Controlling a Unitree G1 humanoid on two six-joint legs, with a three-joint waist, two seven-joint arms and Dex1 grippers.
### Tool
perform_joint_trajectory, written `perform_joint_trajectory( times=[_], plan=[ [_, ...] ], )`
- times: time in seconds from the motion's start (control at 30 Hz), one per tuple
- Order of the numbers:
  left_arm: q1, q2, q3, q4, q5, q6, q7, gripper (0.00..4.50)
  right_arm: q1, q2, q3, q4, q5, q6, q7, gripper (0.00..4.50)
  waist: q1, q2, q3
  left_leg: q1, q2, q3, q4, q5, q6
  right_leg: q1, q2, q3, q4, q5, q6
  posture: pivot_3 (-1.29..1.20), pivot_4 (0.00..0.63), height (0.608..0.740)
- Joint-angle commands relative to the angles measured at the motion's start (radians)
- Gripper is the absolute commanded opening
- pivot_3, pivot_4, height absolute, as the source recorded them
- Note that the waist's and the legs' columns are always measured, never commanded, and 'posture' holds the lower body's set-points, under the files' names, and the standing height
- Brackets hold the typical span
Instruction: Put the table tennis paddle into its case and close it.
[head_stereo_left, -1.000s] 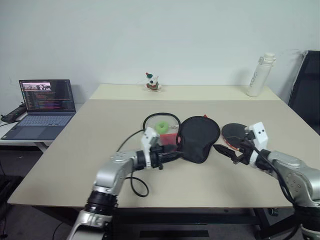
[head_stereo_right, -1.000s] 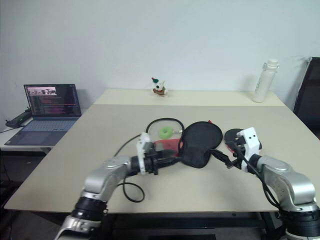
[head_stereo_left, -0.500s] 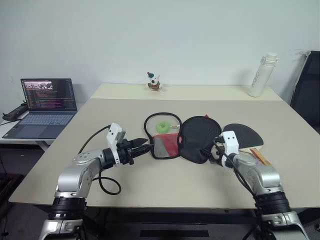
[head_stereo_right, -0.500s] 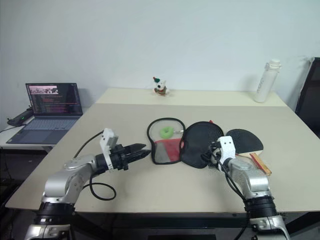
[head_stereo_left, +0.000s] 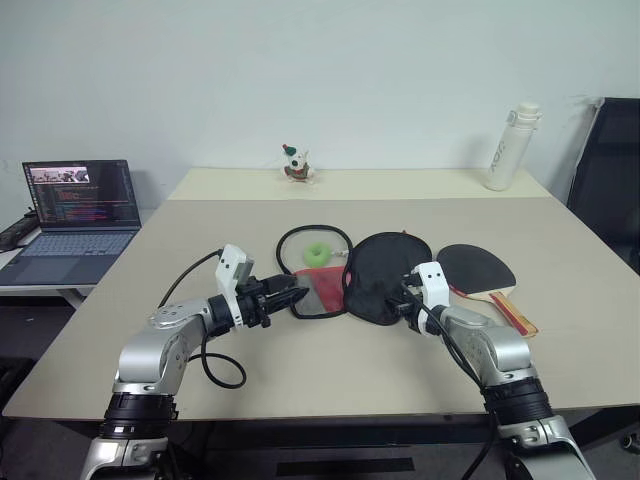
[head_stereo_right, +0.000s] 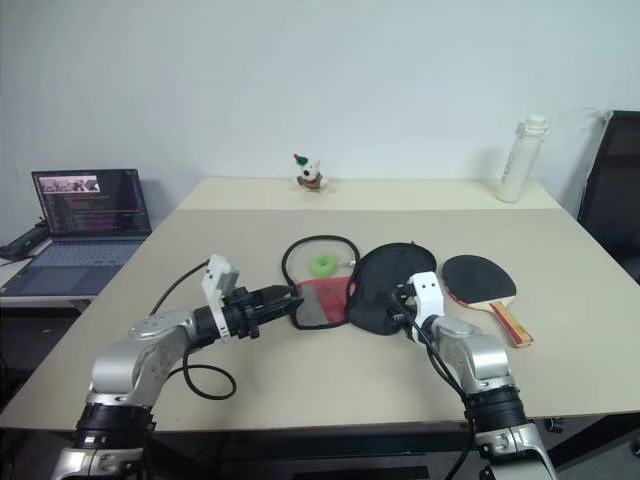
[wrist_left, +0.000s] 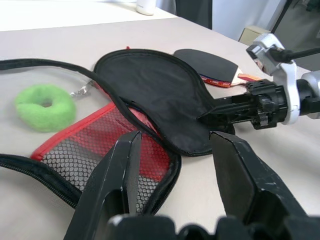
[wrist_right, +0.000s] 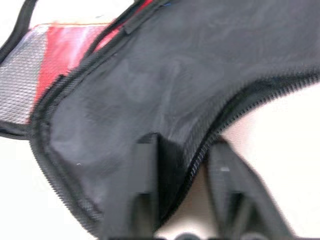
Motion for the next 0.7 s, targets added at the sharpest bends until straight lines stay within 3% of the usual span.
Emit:
perform_joint_trajectory(
  times=[0.03, 0.47, 0.7],
  plan=[
    [-0.009, 0.018, 0.012, -0.042, -0.022, -0.007, -0.007, 2.37, 0.006, -0.031, -0.037, -0.078, 0.028, 0.043, 0.019, 0.04, 0.000, 0.000, 0.000, 0.000, 0.000, 0.000, 0.000, 0.000, 0.000, 0.000, 0.000, 0.000, 0.000, 0.000, 0.000, 0.00, 0.150, 0.740],
    [-0.026, 0.012, -0.037, -0.038, -0.010, -0.017, -0.028, 2.37, -0.103, -0.316, -0.018, 0.066, -0.001, 0.073, 0.231, 0.04, 0.002, 0.000, 0.000, 0.000, 0.000, 0.001, 0.000, 0.000, 0.000, 0.000, 0.000, 0.000, -0.001, 0.000, 0.000, 0.00, 0.150, 0.740],
    [-0.032, 0.012, -0.047, -0.032, -0.003, -0.024, -0.034, 2.37, -0.192, -0.353, 0.021, 0.202, -0.031, 0.035, 0.327, 0.04, 0.000, 0.000, 0.000, 0.000, 0.000, 0.001, 0.000, 0.000, 0.000, 0.000, 0.000, 0.000, -0.001, 0.000, 0.000, 0.00, 0.150, 0.740]
  ],
)
